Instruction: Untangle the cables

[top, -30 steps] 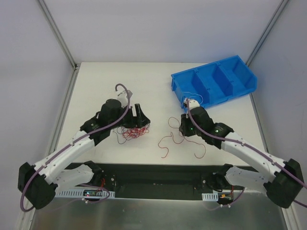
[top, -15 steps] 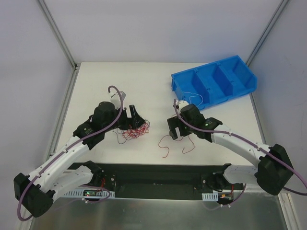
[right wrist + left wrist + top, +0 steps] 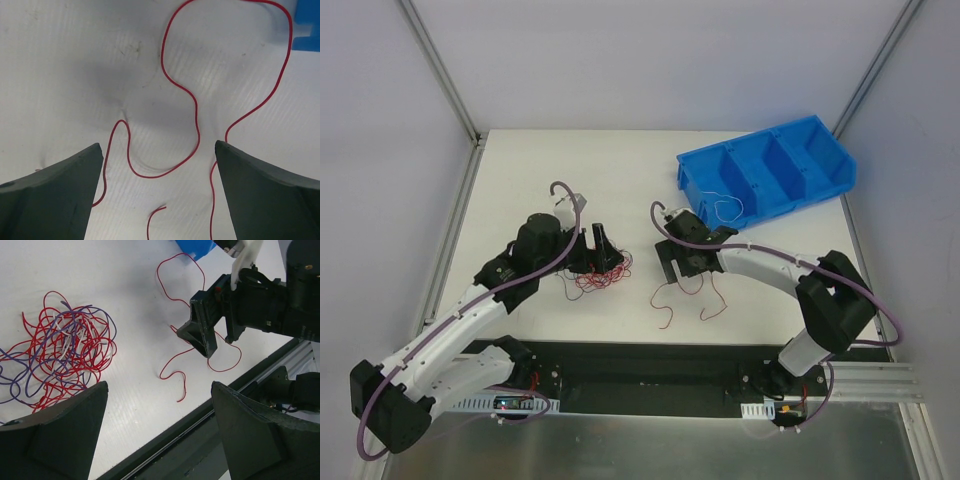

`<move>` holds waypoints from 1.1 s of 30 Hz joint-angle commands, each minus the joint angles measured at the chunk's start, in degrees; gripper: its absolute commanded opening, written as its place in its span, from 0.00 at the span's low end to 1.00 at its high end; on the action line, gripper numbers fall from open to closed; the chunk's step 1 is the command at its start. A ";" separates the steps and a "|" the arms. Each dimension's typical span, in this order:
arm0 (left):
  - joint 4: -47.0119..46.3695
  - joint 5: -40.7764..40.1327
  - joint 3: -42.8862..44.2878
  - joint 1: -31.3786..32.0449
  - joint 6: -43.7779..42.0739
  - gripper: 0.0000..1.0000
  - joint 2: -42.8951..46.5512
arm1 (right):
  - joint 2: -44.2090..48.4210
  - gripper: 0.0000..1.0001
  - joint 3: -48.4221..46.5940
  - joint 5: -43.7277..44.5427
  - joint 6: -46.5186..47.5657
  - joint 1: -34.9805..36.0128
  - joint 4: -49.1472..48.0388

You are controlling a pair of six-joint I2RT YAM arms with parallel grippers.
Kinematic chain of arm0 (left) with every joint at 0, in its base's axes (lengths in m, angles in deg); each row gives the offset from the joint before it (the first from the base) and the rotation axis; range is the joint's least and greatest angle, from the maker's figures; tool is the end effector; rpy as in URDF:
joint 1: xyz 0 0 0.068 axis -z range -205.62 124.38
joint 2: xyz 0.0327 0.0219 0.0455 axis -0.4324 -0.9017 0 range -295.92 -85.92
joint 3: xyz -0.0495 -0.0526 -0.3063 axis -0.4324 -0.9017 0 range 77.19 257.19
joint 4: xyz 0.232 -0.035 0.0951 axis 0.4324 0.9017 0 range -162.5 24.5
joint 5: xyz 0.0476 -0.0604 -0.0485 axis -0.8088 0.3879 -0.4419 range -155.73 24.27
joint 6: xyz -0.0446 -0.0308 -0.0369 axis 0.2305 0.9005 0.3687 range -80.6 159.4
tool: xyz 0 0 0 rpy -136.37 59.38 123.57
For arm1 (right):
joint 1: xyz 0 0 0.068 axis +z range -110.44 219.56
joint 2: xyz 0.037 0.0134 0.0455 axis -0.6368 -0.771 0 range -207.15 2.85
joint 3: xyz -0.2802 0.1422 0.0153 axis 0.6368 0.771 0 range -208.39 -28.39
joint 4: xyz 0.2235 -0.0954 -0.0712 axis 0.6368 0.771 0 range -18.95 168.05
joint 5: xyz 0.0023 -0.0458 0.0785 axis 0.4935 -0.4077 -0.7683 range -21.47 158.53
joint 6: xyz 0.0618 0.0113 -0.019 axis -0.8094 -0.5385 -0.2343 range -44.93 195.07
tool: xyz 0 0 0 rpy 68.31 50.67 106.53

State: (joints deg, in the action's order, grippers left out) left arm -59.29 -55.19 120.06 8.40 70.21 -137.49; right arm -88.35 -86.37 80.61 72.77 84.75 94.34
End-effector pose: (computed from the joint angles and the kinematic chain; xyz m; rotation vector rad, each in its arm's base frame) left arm 0.1501 -0.1128 0.3311 0.1860 2.0545 -0.9060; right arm 0.2371 0.2234 0.2373 -0.8482 2.3788 0.0613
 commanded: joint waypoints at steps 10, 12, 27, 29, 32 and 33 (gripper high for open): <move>-0.82 2.11 -2.88 -0.45 -2.68 0.85 5.26 | 1.55 0.96 4.44 1.91 4.59 -3.09 3.17; -0.82 2.11 -2.62 -0.53 -2.86 0.85 5.25 | 2.16 0.96 6.02 -2.04 5.73 -4.84 0.37; 6.64 -0.52 3.17 -0.53 -8.04 0.86 8.24 | 0.58 0.54 9.19 -0.66 3.36 -4.06 -2.55; 8.57 -1.66 5.19 -0.53 -9.88 0.86 8.33 | 2.07 0.40 10.16 -0.64 2.92 -3.97 -2.98; 13.57 -5.34 10.72 -0.62 -13.74 0.86 7.63 | 5.84 0.15 12.44 -2.76 2.75 -4.05 -6.05; 15.07 -6.84 12.65 -0.62 -15.15 0.86 7.45 | 7.34 0.08 12.80 -2.67 2.66 -4.06 -6.58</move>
State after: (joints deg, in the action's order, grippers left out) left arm -49.78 -56.32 125.22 8.40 61.77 -130.41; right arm -86.38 -76.16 77.09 76.48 80.83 88.98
